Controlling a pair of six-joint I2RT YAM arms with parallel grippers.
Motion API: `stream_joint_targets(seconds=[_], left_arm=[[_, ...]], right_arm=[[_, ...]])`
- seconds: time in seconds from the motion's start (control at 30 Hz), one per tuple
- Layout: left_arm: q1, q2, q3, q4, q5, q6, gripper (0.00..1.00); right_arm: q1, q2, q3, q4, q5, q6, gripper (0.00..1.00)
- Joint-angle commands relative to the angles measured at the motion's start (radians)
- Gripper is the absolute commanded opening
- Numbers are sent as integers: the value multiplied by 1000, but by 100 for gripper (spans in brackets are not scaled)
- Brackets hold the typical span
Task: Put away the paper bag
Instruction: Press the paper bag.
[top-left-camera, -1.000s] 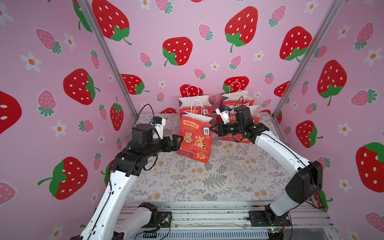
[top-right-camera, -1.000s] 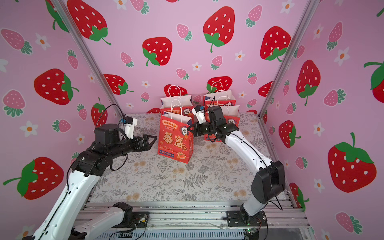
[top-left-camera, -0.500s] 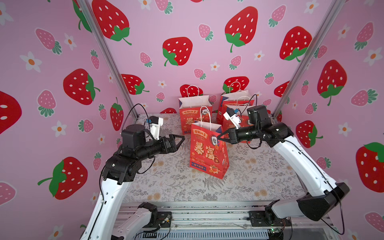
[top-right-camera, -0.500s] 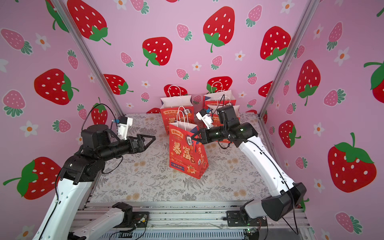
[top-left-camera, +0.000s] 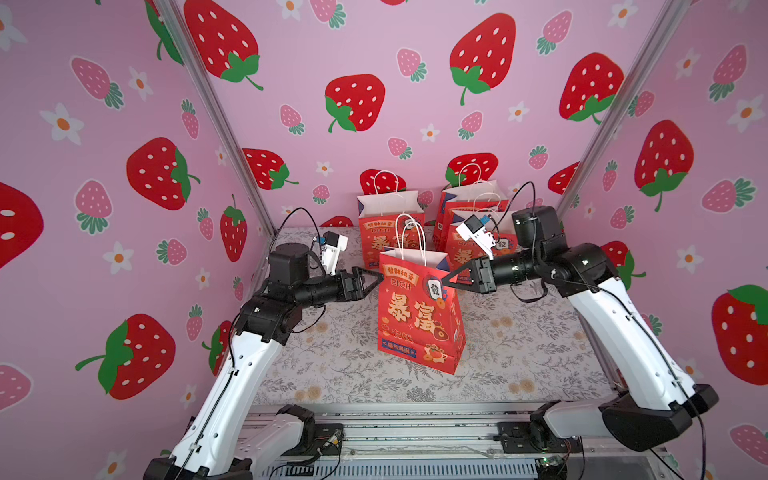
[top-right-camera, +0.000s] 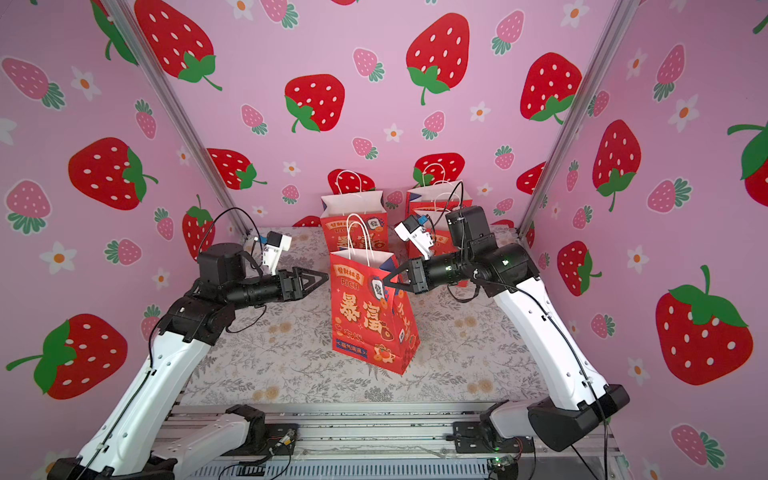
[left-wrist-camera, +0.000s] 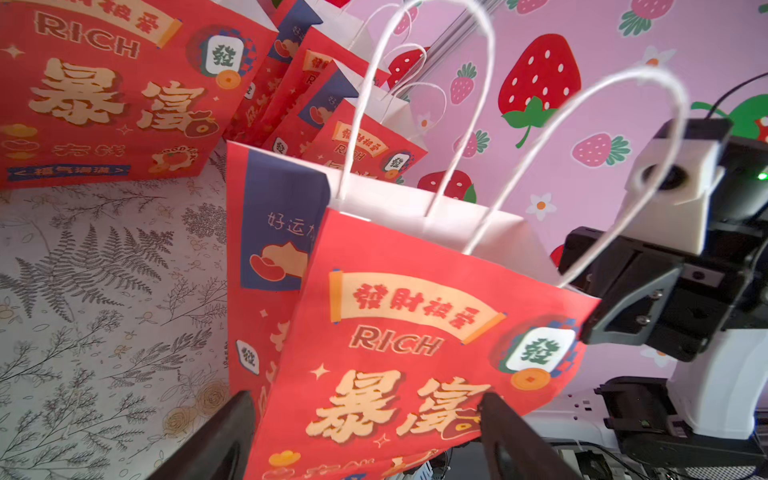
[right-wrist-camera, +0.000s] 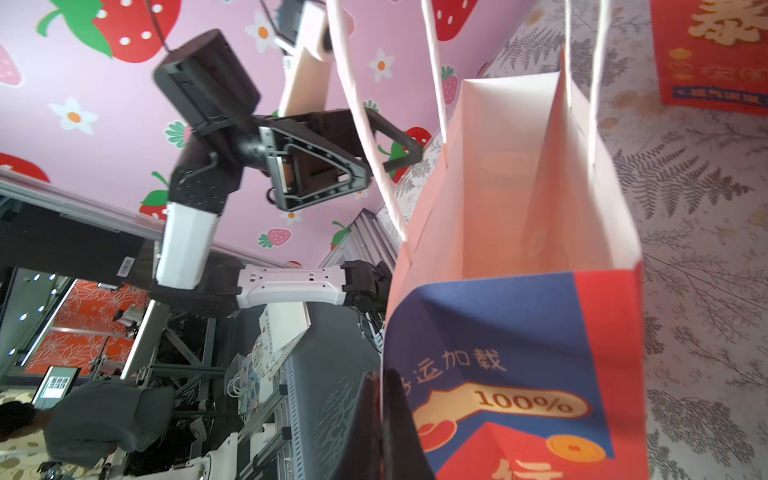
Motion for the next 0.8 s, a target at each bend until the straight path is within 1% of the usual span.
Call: stream_joint_targets(seconds=[0.0, 0.17, 0.23, 0.37, 0.5, 0.63, 0.77], left_arm=[[5, -7, -10, 133, 92, -22, 86], [5, -7, -12, 247, 179, -90, 86], [4, -9, -8, 275, 201, -112, 83], [3, -12, -6, 310, 237, -142, 70], [0, -14, -14, 323, 258, -153, 52], [-6, -15, -22, 350, 273, -172, 43], [-17, -15, -27, 387, 287, -198, 42]], right_arm=[[-8, -6, 41, 3, -127, 34, 0], [-39, 2, 46, 104, -233, 130, 0], [-50, 3, 47, 134, -261, 161, 0], [-63, 10, 47, 164, -283, 195, 0], [-73, 13, 42, 190, -294, 231, 0], [-82, 19, 35, 250, -313, 271, 0], [-89, 25, 31, 310, -339, 323, 0]])
